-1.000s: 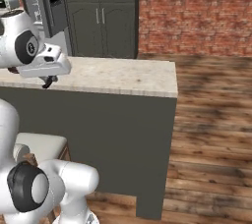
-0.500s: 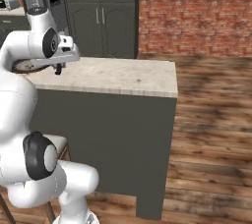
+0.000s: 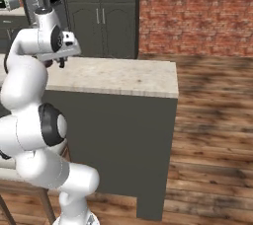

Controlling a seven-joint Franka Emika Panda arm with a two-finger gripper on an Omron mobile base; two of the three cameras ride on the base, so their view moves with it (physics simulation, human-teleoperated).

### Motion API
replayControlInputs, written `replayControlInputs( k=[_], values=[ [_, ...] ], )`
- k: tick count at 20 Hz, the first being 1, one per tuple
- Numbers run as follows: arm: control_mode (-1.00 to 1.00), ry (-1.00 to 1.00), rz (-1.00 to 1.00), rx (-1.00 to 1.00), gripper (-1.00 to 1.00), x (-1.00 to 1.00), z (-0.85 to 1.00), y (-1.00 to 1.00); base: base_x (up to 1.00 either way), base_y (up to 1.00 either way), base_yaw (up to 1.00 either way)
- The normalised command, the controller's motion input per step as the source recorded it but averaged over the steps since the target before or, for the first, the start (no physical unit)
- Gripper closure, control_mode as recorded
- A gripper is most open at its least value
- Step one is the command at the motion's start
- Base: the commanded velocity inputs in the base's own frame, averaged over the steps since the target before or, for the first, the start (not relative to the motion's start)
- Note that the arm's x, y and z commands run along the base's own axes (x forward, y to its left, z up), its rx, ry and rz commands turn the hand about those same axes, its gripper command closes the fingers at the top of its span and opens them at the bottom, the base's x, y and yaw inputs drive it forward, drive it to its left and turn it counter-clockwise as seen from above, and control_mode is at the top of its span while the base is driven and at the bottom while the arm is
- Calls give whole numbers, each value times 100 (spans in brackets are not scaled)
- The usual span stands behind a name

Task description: Retrieve the butter from the fridge and place it on a plate on the dining table. Then retrieve the butter knife by the fridge and place it near the plate.

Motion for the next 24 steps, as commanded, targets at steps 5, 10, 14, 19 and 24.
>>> replayControlInputs(
  k=[5, 10, 14, 19, 24],
  values=[
    [-100, 0, -6, -6, 100, 77, -17, 65, 0, 0, 0],
    [-100, 0, -4, 0, 100, 57, -37, 20, 0, 0, 0],
    [-100, -4, 0, 6, 100, 15, -23, 1, 0, 0, 0],
    [-100, 0, -8, 18, 100, -1, -15, 3, 0, 0, 0],
    [-100, -1, -10, 7, 100, -5, -27, 3, 0, 0, 0]
  ],
)
